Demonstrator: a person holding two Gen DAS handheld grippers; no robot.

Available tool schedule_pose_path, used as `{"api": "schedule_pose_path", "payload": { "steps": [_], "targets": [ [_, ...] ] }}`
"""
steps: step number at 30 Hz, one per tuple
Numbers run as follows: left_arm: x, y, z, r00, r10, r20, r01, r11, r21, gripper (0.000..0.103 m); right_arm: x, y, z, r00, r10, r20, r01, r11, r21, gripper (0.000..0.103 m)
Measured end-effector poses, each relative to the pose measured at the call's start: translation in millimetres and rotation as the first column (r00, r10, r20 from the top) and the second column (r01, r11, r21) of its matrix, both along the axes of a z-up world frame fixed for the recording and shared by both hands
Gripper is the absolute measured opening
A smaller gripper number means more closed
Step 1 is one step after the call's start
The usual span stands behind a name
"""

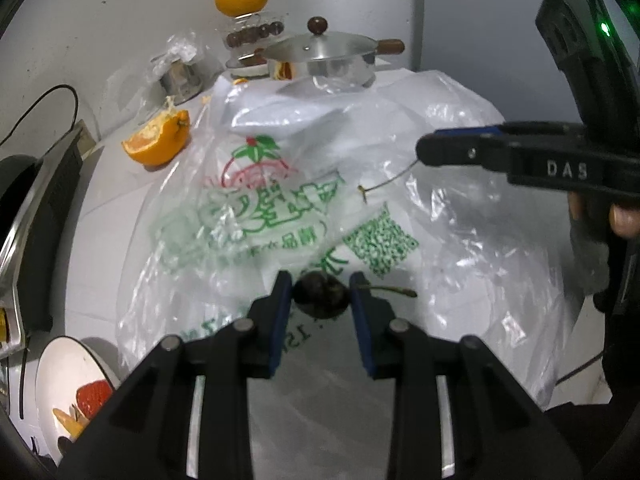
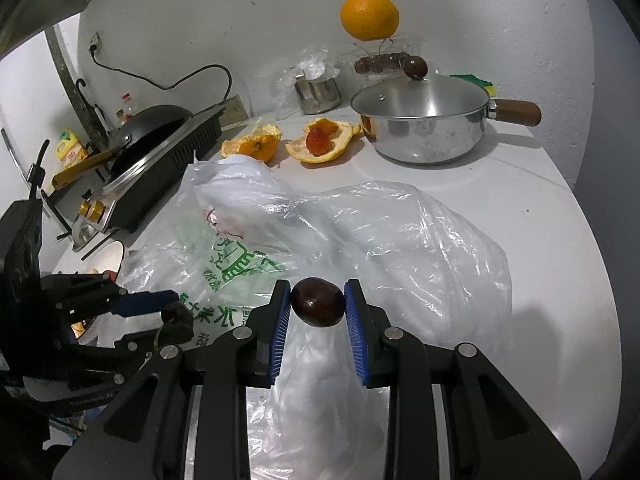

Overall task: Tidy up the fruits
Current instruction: 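Lift the held cherries off the bag with both grippers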

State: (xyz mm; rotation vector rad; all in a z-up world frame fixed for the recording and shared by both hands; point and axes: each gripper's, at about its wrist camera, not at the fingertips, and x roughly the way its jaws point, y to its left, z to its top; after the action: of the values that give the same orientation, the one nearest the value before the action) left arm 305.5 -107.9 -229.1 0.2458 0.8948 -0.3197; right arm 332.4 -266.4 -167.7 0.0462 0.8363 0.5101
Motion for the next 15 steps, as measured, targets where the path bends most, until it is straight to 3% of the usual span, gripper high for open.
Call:
{"api": "schedule_pose_path", "payload": {
  "steps": [15],
  "targets": [
    [-30.1, 11.2, 31.4, 0.997, 0.019, 0.08, -0.016, 0.999, -0.04, 0.031, -30.5, 9.7, 29.7, 0.998, 0.004, 0.068, -0.003, 1.0, -0.007, 0.03]
  ]
}}
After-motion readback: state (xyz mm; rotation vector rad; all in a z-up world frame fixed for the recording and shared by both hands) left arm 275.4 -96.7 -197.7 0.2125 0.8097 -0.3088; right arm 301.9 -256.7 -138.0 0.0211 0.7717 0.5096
